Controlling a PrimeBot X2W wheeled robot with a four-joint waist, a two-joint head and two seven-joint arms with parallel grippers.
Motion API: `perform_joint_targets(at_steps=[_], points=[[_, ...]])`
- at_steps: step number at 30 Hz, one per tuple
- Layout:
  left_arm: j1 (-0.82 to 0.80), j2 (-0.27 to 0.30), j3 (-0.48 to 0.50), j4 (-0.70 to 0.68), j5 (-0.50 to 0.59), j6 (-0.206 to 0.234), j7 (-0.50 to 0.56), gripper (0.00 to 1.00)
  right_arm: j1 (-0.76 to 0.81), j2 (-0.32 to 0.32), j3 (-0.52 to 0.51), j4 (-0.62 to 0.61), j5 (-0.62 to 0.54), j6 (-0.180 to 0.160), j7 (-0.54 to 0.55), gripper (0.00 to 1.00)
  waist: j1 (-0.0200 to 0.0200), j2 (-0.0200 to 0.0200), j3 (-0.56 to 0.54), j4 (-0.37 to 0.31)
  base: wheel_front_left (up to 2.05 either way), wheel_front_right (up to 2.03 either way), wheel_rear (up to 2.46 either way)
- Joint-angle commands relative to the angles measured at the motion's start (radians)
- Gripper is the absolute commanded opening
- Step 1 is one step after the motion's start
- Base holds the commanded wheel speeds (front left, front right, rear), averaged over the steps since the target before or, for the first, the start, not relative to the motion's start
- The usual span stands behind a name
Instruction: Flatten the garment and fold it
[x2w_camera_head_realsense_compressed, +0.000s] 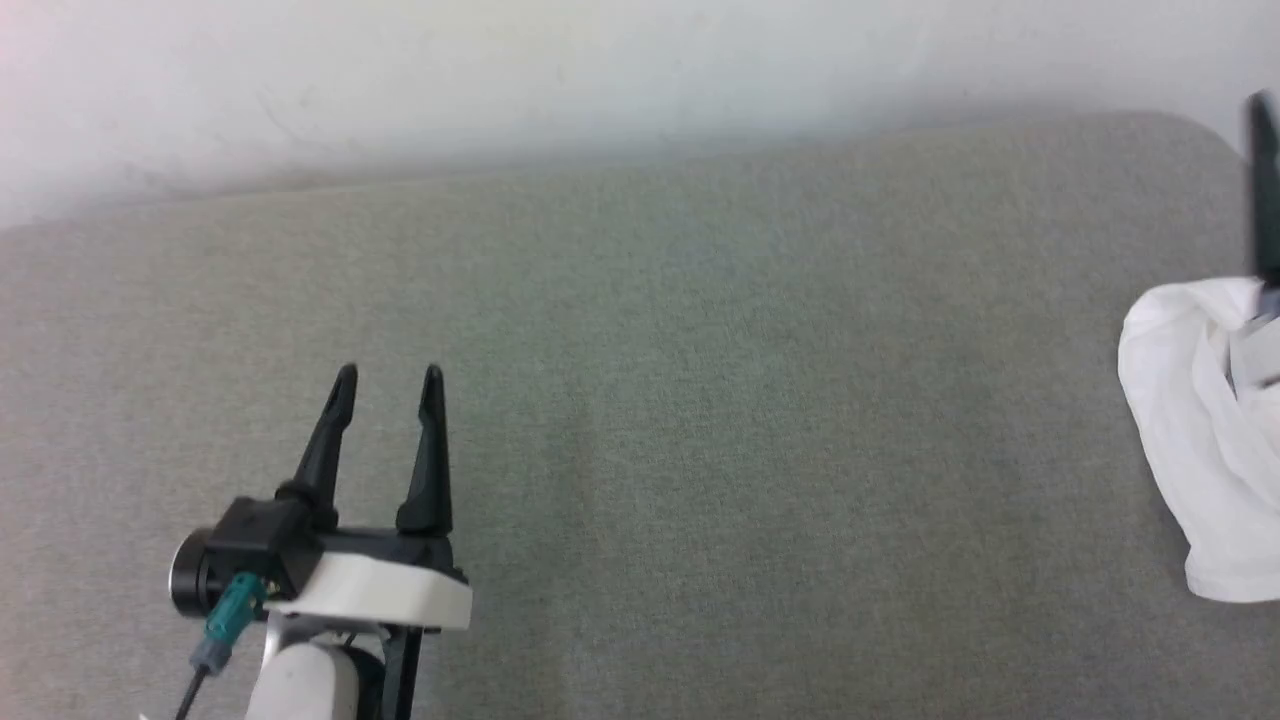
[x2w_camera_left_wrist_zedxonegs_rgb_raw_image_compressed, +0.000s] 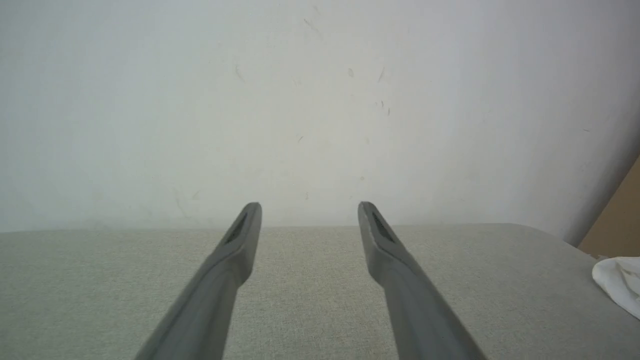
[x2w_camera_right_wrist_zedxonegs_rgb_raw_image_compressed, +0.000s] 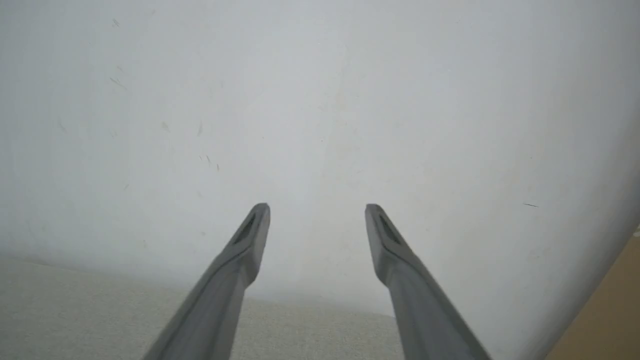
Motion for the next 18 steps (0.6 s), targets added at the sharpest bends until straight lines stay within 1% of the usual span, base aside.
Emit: perform_joint_targets(at_steps=[1, 6, 8, 11, 14, 18], points=[[0.014, -0.002, 0.005, -0.001, 0.013, 0.009, -0.005, 1.0, 0.023, 0.024, -0.006, -0.018, 0.003, -0.002, -0.007, 1.0, 0.0002, 0.0, -0.044, 0.025, 0.0, 0.0, 0.0], [0.046, -0.003, 0.014, -0.007, 0.018, 0.042, -0.005, 1.0, 0.147, 0.166, -0.039, -0.125, -0.031, -0.002, -0.025, 1.0, 0.0002, 0.0, -0.072, 0.053, 0.0, 0.0, 0.0], [0.062, -0.003, 0.016, -0.005, 0.014, 0.051, -0.005, 1.0, 0.2, 0.227, -0.045, -0.15, -0.047, -0.002, -0.033, 1.0, 0.0002, 0.0, -0.078, 0.06, 0.0, 0.0, 0.0], [0.081, -0.004, 0.01, 0.005, 0.01, 0.054, -0.005, 1.0, 0.277, 0.308, -0.045, -0.168, -0.071, -0.002, -0.05, 1.0, 0.0002, 0.0, -0.087, 0.072, 0.0, 0.0, 0.0], [0.095, -0.004, 0.004, 0.018, 0.003, 0.057, -0.005, 1.0, 0.341, 0.348, -0.038, -0.156, -0.093, -0.002, -0.071, 1.0, 0.0002, 0.0, -0.095, 0.083, 0.0, 0.0, 0.0], [0.105, -0.004, -0.001, 0.045, -0.002, 0.072, -0.005, 1.0, 0.406, 0.372, -0.029, -0.131, -0.116, -0.002, -0.097, 1.0, 0.0002, 0.0, -0.102, 0.095, 0.0, 0.0, 0.0]])
